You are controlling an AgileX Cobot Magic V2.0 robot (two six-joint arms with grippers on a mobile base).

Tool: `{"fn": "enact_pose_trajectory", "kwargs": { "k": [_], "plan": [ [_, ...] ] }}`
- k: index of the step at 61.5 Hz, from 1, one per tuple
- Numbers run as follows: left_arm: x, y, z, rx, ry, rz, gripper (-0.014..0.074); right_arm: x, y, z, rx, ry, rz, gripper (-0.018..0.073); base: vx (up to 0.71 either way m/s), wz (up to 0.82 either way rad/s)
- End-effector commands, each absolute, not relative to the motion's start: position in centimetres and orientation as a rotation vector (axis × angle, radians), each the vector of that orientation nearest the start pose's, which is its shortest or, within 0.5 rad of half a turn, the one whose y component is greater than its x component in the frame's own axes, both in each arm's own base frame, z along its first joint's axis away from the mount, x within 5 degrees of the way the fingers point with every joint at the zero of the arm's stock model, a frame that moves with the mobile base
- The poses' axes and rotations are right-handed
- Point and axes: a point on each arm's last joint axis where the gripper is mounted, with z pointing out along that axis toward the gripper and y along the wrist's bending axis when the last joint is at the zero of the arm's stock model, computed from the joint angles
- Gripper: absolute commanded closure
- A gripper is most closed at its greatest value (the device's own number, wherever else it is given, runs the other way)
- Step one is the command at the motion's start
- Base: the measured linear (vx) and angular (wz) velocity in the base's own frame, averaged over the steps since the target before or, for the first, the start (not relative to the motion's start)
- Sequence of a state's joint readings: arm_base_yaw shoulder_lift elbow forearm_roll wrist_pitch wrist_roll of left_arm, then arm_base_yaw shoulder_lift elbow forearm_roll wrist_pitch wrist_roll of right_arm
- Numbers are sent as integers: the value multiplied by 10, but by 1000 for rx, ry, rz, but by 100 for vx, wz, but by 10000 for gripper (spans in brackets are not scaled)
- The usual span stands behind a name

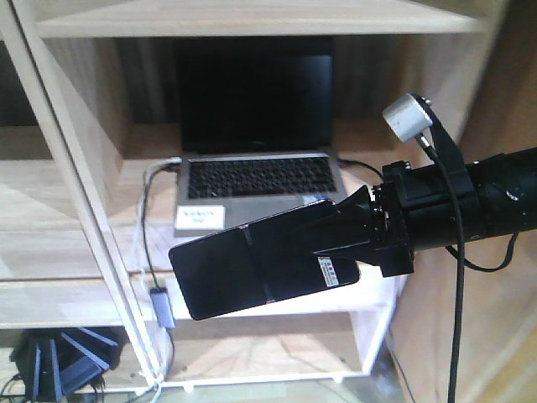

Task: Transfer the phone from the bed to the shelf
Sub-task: 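Carry the phone with the right gripper toward the upper shelf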

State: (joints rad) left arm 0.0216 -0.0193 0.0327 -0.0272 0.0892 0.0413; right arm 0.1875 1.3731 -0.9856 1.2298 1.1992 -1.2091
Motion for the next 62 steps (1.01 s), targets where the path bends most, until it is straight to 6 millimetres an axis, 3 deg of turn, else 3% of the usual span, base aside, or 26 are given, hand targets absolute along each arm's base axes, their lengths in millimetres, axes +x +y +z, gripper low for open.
{"fn": "enact_pose_trajectory", "kwargs": {
  "k": [1, 62],
  "plan": [
    [54, 1, 210, -21, 1482, 16, 595, 222, 127, 340, -1021, 1880, 1337, 561, 25, 24],
    [54, 1, 210, -21, 1482, 16, 595, 222, 127, 340, -1017, 1881, 1333, 561, 15, 5]
  ]
}}
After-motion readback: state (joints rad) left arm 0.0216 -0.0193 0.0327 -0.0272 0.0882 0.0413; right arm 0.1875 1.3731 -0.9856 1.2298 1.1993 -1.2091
